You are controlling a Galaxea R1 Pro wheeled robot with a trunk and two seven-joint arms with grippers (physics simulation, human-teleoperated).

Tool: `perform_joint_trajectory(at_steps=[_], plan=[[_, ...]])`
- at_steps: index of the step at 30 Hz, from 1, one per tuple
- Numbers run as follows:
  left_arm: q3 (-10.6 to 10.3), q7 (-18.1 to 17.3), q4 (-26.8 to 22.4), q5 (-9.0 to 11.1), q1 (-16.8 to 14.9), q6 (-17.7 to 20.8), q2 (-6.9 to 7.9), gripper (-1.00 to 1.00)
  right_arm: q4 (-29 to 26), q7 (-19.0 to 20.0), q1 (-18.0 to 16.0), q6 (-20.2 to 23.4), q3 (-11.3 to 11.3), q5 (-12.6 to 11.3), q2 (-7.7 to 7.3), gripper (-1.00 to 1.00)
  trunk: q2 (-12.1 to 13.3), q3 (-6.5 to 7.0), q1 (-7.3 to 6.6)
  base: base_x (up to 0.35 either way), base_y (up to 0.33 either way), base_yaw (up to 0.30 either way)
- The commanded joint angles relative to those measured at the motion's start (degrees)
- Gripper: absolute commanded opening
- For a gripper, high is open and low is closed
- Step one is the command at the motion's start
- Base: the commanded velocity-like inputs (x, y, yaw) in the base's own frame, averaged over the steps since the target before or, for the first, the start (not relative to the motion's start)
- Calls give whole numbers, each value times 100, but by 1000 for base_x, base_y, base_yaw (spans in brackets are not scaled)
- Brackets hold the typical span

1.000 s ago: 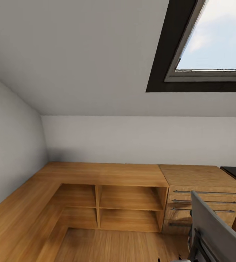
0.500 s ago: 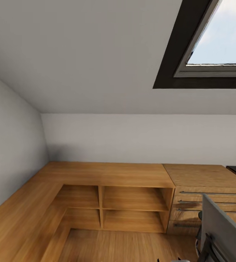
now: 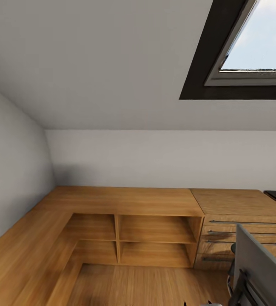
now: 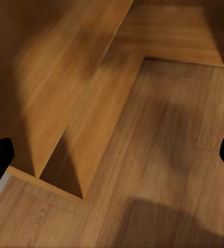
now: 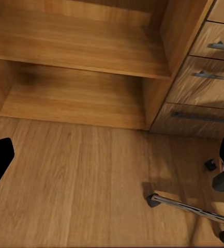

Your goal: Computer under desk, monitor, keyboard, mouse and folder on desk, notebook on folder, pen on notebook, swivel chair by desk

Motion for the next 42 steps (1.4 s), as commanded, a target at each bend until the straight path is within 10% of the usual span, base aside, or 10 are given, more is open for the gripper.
perform_joint_trajectory(at_steps=[1,42], plan=[[-49,54,-11,7,1,2,3,100,6,-51,-3,-7,47,0,0,100,-5,-11,2,0,0,-118],[-85,-26,-11,-17,1,5,-15,100,6,-42,-3,347,68,17,-3,100,-5,-52,2,31,26,-275]])
